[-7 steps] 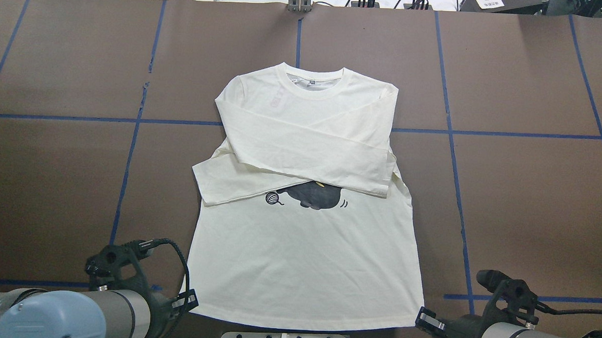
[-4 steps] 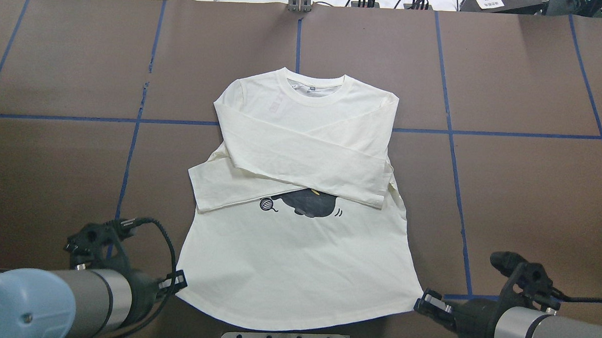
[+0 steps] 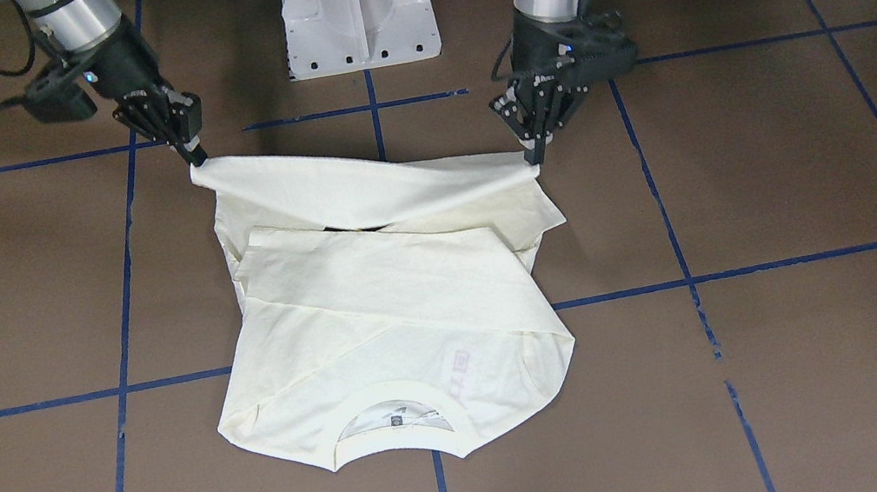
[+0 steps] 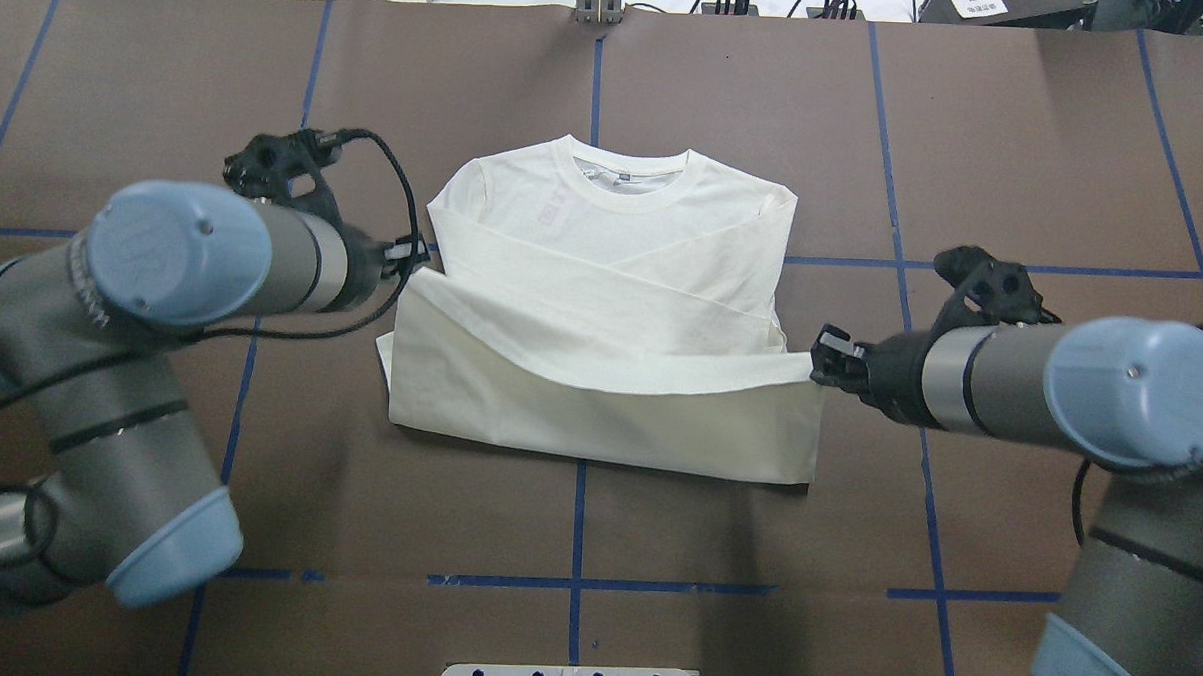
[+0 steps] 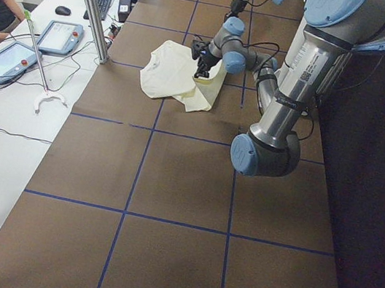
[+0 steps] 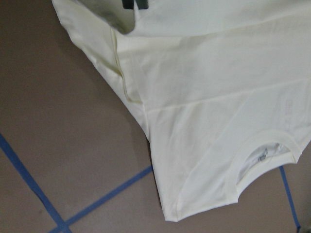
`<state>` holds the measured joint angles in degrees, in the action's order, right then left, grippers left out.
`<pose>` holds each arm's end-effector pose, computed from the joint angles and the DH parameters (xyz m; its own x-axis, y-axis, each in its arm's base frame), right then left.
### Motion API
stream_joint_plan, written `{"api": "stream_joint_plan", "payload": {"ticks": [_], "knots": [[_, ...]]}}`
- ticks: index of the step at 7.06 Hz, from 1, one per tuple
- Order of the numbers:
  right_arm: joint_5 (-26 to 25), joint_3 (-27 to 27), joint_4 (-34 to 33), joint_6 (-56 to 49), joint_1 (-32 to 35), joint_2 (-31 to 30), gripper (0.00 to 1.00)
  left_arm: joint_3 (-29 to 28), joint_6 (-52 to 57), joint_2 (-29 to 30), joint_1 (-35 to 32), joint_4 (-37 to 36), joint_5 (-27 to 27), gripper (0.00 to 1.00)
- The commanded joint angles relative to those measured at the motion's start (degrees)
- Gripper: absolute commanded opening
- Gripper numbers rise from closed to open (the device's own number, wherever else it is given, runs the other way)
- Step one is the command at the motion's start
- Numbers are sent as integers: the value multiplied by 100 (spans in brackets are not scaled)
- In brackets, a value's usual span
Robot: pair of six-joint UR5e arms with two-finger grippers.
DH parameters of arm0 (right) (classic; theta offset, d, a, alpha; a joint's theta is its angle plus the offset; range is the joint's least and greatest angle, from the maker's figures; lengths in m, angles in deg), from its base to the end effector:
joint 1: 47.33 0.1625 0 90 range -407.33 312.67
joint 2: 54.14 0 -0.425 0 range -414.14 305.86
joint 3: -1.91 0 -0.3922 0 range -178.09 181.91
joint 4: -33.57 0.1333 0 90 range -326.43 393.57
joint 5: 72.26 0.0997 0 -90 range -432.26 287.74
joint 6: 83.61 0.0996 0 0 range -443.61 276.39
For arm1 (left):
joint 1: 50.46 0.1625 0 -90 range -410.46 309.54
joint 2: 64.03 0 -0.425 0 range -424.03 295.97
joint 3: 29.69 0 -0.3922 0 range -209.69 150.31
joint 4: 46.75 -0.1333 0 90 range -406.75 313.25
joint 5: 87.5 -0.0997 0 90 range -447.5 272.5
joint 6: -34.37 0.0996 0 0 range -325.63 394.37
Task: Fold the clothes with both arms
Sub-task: 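Lift the hem with both grippers and fold it toward the collar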
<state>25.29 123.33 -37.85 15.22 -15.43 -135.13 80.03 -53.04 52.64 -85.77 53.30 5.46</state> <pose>-0.3619 -0.3668 0.2933 0.3662 0.4072 0.8367 -0.4903 0.8487 -0.1984 0.4150 -0.4510 0.2302 0.4751 -0.2812 -0.8337 0.5212 0.8534 0.0091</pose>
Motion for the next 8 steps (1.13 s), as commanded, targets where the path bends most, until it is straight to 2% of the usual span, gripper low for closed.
{"api": "stream_joint_plan", "payload": {"ticks": [1,2,3,5,6,8], "knots": [[351,-1466,5,-923,877,940,0,-2008,154,618,-668,1555,205,0],[387,-2203,40,-979,984,1449,0,-2504,163,716,-704,1875,170,0],[387,-2654,57,-1214,1115,1628,0,-3022,206,1022,-705,1913,143,0],[474,-3611,66,-1655,1336,2171,0,-3964,224,1384,-705,2614,-102,0],[475,-3938,66,-1656,1336,2401,0,-4107,233,1472,-696,2625,-103,0],[466,-4003,66,-1674,1319,2412,0,-4065,680,1456,-713,2625,-94,0]]}}
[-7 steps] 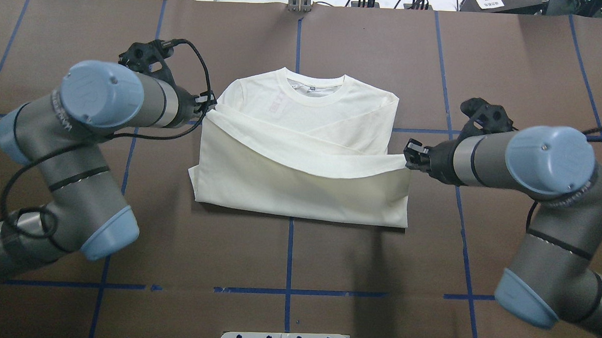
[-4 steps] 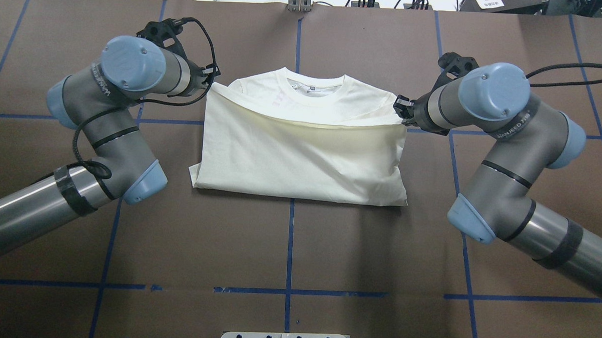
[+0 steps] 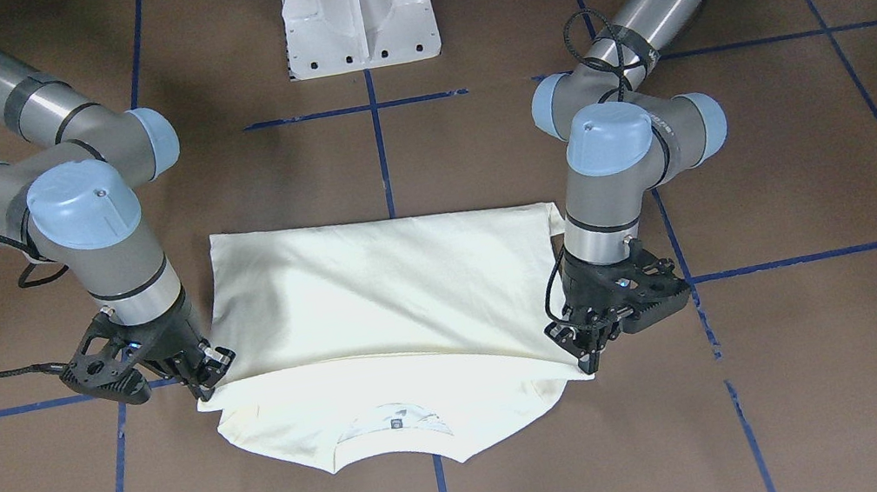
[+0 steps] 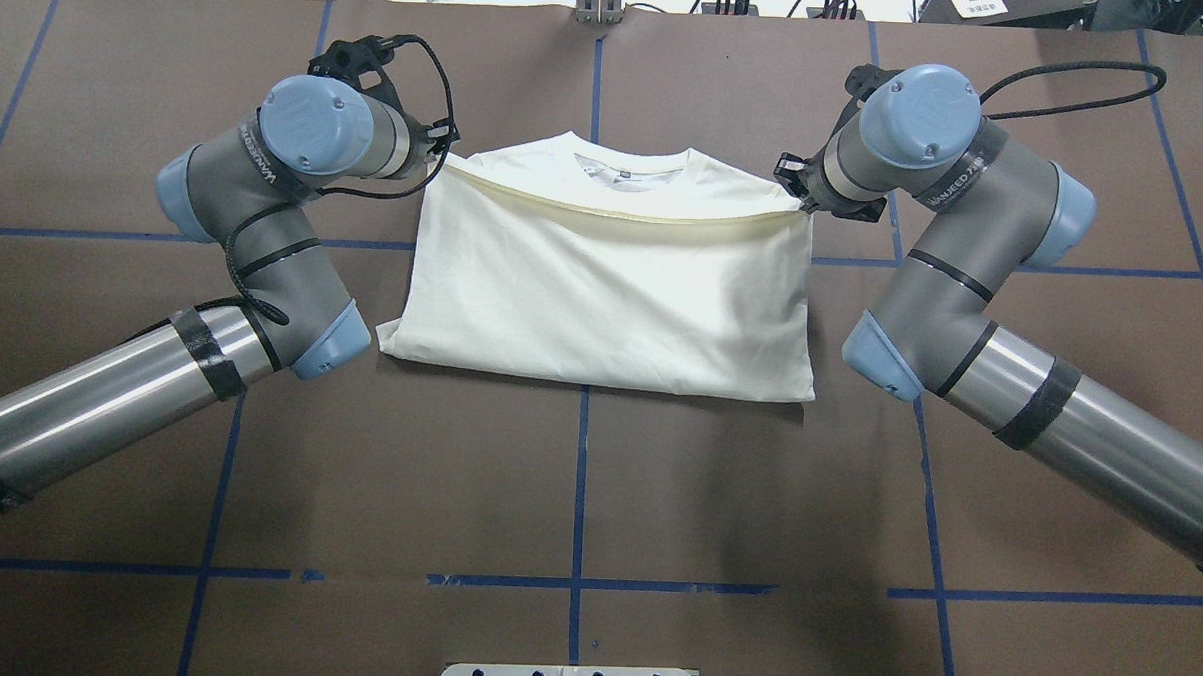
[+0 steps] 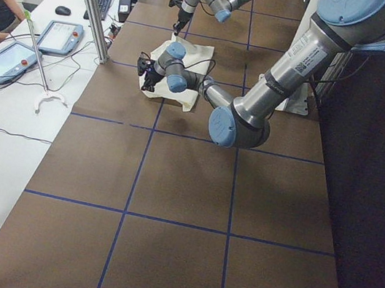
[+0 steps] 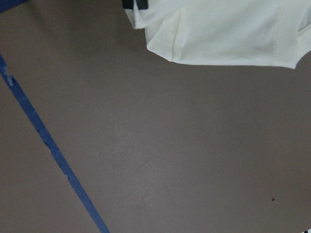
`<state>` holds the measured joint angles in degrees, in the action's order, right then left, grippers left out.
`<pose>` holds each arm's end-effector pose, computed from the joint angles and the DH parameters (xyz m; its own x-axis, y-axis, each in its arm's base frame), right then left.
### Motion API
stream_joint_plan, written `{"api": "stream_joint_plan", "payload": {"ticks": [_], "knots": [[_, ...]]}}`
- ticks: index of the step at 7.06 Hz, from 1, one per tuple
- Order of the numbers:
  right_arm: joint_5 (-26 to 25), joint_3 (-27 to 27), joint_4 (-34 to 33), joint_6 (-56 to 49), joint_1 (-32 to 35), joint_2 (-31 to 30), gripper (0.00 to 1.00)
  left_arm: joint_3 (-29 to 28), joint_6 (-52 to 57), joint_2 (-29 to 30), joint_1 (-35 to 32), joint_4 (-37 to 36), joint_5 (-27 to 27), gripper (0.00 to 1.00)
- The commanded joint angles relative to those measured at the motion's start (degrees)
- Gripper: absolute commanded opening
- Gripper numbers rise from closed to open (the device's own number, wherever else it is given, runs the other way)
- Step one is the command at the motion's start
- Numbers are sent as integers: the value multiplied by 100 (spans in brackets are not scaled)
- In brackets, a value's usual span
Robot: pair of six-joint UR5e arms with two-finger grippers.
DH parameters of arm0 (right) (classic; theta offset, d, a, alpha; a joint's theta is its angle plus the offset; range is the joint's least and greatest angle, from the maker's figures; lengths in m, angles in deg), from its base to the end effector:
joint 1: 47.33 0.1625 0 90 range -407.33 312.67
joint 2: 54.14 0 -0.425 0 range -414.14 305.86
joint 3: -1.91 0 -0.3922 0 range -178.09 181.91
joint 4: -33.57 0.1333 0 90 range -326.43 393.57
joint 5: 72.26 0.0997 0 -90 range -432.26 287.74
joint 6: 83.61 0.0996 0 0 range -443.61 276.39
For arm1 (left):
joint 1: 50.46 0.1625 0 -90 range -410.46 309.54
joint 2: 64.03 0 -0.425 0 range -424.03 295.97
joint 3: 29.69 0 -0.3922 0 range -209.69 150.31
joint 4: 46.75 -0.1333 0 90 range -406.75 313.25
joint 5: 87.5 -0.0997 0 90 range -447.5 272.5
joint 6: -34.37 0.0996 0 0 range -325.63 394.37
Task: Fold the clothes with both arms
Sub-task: 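Release the hem and move the right gripper to the folded shirt's near corner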
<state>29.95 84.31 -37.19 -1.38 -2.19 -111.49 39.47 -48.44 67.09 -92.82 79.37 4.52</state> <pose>-0.4311 -0.5923 0.3543 0.5799 0.3954 0.7123 -0.5150 0.8554 -0.0556 0.4929 -0.6251 0.3188 0.4873 -0.2750 -0.8288 0.5954 0.7990 0.0849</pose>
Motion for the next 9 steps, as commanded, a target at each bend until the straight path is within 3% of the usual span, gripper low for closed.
{"api": "stream_joint_plan", "payload": {"ticks": [1,2,3,4,5,6,7,9], "knots": [[0,-127,10,-23,-5,48,0,26,221,-16,-17,62,0,11],[-17,-128,10,-15,-5,57,3,27,265,-42,-35,210,0,41],[-35,-128,10,3,-5,92,46,288,361,-164,-44,246,35,46],[-18,-67,18,38,4,92,99,699,371,-444,-44,273,53,46],[17,413,1,64,56,-56,100,1147,371,-751,-61,247,70,46],[435,1148,-8,82,39,-510,100,1534,371,-920,-61,194,70,46],[631,1686,10,221,-31,-1054,100,1599,371,-1000,-61,203,70,47],[380,2191,19,1316,-582,-1428,100,1600,371,-1114,-61,255,53,47]]}}
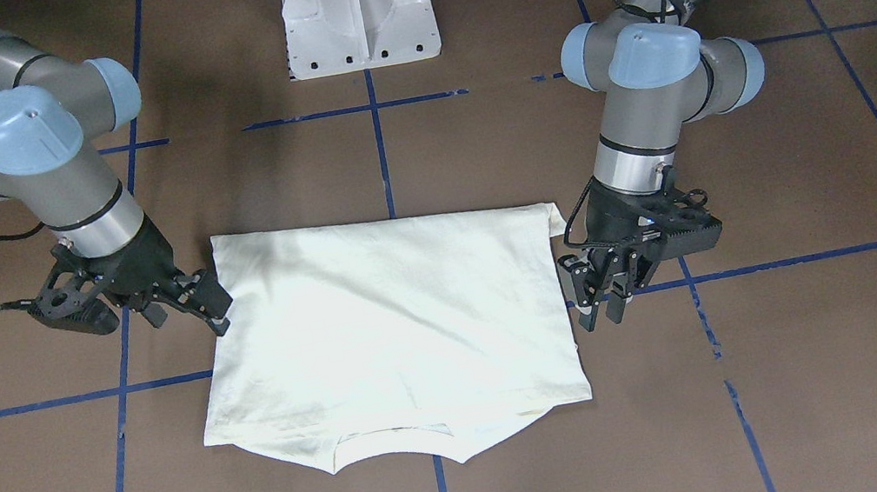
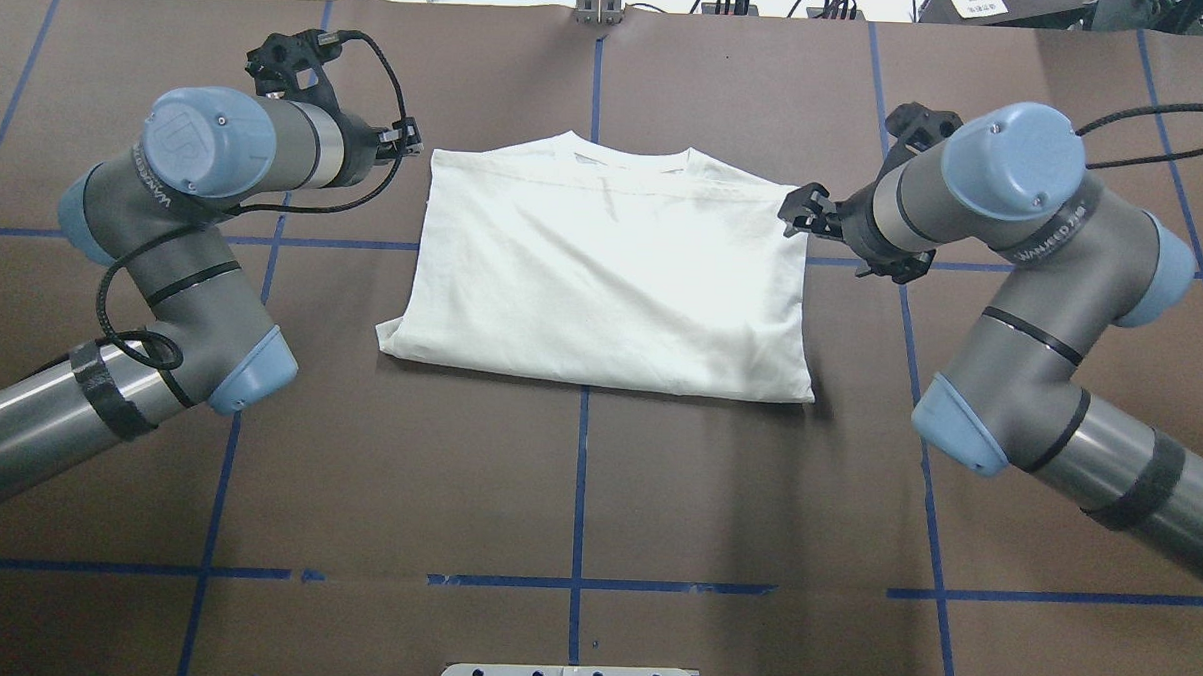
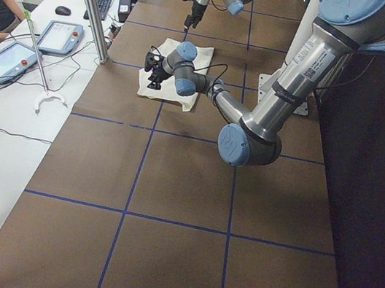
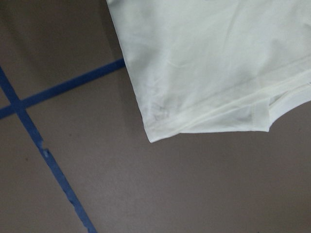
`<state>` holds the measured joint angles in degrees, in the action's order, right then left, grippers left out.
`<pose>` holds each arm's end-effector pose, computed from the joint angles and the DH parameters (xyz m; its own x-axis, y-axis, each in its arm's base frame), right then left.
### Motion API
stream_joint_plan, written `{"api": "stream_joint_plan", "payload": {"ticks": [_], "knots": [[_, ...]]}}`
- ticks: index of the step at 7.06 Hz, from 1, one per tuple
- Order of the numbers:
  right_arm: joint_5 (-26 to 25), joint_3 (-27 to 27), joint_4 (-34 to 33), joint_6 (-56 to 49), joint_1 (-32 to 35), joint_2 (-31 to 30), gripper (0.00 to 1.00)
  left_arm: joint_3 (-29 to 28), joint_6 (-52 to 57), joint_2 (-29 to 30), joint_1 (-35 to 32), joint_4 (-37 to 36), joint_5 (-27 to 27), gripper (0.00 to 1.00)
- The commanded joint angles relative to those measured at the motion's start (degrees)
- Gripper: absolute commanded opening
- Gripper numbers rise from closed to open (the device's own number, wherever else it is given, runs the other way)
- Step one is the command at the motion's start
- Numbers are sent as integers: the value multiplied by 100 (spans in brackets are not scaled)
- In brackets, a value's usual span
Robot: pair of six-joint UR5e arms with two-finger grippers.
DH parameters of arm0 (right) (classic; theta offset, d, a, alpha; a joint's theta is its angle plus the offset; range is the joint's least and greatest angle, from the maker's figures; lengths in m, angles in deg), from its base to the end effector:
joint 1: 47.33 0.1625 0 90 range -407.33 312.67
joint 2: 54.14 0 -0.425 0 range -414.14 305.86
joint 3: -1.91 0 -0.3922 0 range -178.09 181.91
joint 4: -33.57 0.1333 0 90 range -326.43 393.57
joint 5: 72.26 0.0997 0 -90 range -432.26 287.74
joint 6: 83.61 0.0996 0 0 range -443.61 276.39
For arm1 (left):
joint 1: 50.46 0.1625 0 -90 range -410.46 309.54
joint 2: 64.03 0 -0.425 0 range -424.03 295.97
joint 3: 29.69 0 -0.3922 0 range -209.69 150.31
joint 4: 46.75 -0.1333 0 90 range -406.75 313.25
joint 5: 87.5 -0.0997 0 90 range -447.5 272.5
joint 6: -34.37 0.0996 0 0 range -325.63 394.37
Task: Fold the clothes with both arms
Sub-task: 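Release the hem and move the right gripper to the folded shirt's near corner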
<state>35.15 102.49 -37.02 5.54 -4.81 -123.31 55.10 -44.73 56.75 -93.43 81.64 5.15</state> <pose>-0.3889 -0.4970 0.3381 0.4726 0.4142 0.7779 -0.4670 0.8663 -0.1775 0.4277 -0.5743 0.3125 0.4384 -0.1503 -0.8861 0.5780 0.8021 0.1500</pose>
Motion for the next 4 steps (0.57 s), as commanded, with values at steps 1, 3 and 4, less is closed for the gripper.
{"api": "stream_joint_plan", "payload": {"ticks": [1,3,4], "knots": [[-455,575,10,1100,-784,-639,97,89,-9,-81,8,20,-19,47],[-1064,586,1,1804,-1244,-730,72,142,-17,-116,8,11,-45,47],[-1073,586,1,1842,-1307,-730,72,142,-17,-116,17,3,-45,47]]}}
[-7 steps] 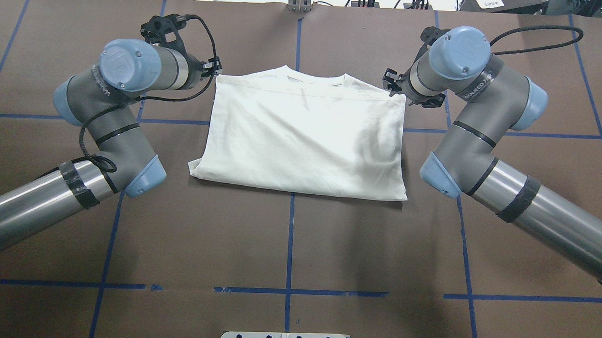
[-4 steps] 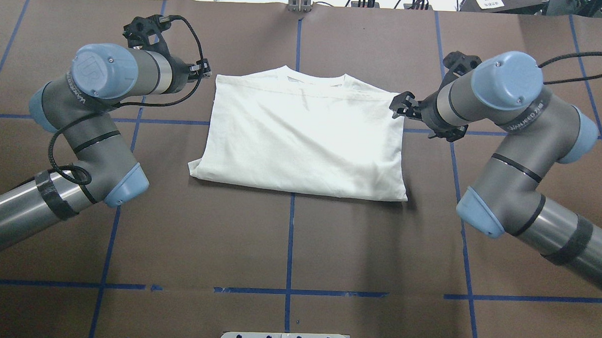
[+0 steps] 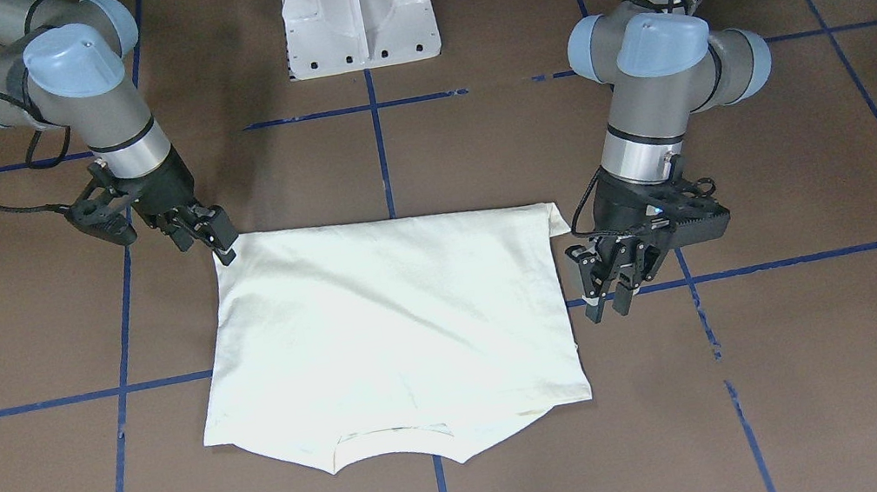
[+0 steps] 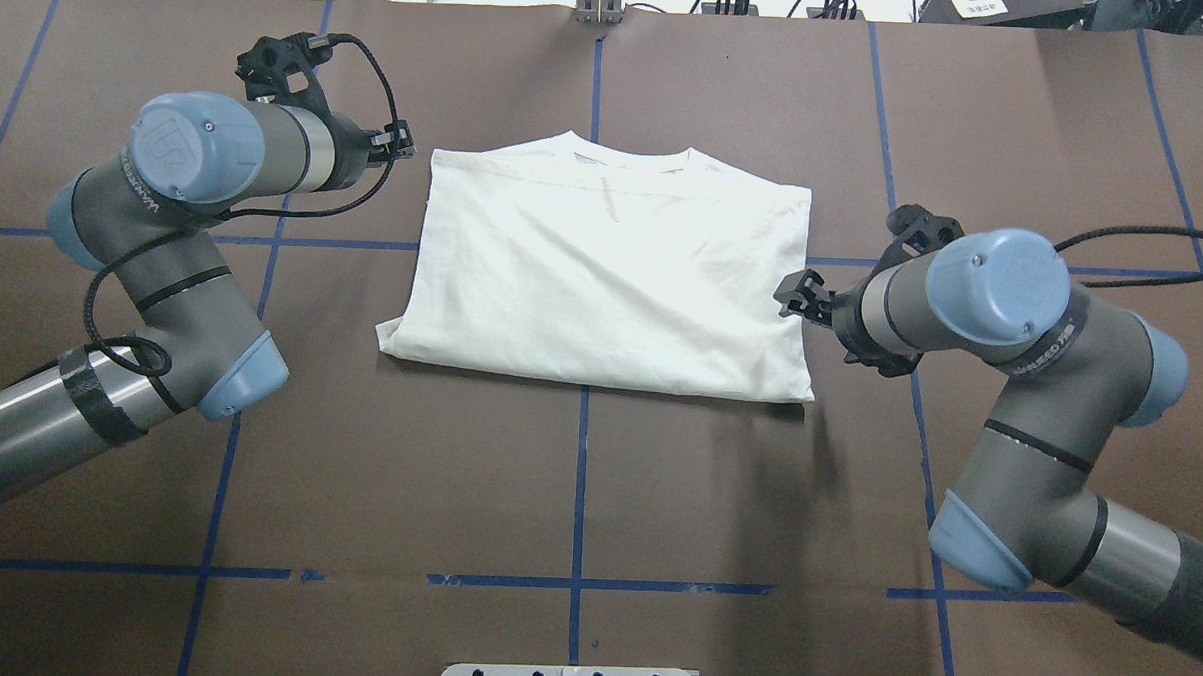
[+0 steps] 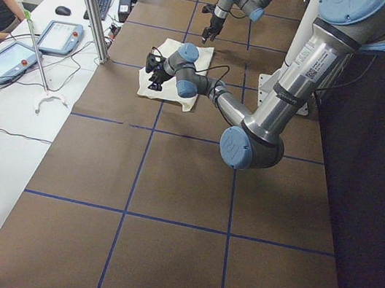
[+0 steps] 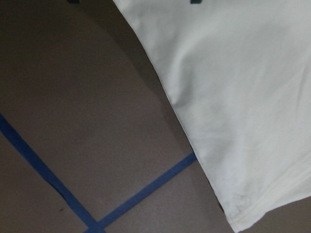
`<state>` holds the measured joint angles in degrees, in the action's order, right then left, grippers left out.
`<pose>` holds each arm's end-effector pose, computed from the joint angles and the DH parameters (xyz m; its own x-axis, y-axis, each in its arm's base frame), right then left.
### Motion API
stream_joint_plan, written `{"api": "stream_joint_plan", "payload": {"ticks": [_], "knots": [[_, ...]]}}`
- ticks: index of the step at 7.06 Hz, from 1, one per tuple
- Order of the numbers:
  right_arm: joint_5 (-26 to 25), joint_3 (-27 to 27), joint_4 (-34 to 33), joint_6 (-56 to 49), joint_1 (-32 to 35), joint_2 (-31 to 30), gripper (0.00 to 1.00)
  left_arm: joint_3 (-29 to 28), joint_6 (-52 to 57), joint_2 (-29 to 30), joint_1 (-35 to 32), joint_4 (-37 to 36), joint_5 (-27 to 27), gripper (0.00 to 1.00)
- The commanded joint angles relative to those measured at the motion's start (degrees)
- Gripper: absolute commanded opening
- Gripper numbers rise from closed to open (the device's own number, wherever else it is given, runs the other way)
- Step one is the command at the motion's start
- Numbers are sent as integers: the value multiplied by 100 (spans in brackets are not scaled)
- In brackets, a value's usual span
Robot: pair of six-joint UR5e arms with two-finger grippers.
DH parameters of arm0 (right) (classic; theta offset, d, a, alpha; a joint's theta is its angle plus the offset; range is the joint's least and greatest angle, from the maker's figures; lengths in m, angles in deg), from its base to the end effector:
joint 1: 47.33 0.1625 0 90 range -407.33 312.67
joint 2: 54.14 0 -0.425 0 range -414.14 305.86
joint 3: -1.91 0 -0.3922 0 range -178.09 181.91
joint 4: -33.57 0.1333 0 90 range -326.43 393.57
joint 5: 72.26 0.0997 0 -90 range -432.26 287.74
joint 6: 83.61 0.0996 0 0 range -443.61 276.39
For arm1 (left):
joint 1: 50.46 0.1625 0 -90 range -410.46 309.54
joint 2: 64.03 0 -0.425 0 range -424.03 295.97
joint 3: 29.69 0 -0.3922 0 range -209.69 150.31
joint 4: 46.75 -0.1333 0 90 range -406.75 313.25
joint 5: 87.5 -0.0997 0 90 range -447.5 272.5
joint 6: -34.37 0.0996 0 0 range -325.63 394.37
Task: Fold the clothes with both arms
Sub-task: 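Release the hem and move the right gripper to the folded shirt's near corner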
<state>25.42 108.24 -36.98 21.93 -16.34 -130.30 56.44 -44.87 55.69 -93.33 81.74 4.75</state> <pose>-0.4359 -0.4018 0.3661 0.4217 0.5630 0.7107 -0.5563 0.7796 -0.2875 0.4225 -0.5687 0.3138 0.4339 -0.1482 -0.8887 0.5831 0.7981 0.1516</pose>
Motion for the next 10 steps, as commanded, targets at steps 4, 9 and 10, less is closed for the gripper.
{"api": "stream_joint_plan", "payload": {"ticks": [4,9,10], "knots": [[-222,2,-3,362,-383,-39,56,0,6,-10,16,-25,-14,47],[-197,72,-3,362,-383,-137,0,-27,-3,-10,16,-25,-32,47],[-162,229,-3,458,-391,-127,0,-36,-3,-10,24,-25,-32,47]]}}
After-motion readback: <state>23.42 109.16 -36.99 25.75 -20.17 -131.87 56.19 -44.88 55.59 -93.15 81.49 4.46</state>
